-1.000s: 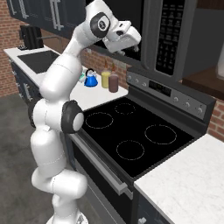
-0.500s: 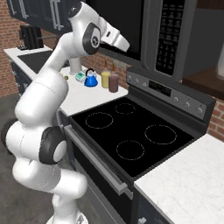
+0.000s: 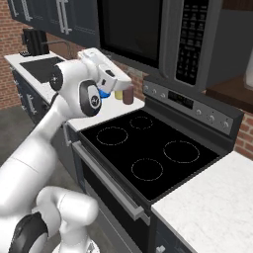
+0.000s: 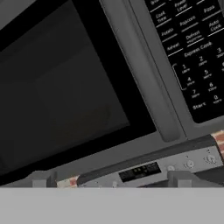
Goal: Pick the onion from the sink and place it in the bowl. Then pick the bowl and place it in the microwave. Then close the microwave door and press the start button.
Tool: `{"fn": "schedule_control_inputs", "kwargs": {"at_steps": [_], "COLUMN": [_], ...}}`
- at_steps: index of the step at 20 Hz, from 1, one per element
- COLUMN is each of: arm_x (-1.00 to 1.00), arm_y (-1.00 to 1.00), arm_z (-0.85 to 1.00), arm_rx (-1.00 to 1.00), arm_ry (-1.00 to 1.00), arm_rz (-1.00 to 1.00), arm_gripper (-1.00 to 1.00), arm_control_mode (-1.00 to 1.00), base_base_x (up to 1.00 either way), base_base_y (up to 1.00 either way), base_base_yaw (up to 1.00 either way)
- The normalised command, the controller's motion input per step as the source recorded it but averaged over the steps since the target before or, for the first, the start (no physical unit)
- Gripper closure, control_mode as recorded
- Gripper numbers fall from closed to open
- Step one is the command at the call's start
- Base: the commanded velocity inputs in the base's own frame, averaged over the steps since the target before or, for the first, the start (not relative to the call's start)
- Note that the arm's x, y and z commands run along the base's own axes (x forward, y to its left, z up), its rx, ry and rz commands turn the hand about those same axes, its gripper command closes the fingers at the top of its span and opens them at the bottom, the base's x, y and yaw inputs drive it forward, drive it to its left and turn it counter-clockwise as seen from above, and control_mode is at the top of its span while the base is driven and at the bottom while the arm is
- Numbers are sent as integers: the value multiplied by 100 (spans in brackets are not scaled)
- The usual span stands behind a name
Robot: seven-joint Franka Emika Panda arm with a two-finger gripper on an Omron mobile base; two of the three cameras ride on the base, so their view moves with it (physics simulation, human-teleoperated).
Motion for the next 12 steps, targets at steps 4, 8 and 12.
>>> {"fn": "schedule_control_inputs", "kwargs": {"at_steps": [4,8,12], "arm_x": [-97,-79,-68], "arm_y": [0,0,0], "arm_z": [82,59,8], "arm_rx": [-2,-7,-15], "arm_ry": [0,0,0], "arm_rz": [0,0,0], "arm_gripper": [-100,-100,-100], "arm_control_mode": [-100,-100,-100], "base_base_x": [0,0,0], "base_base_y": [0,0,0], "base_base_yaw": [0,0,0]}}
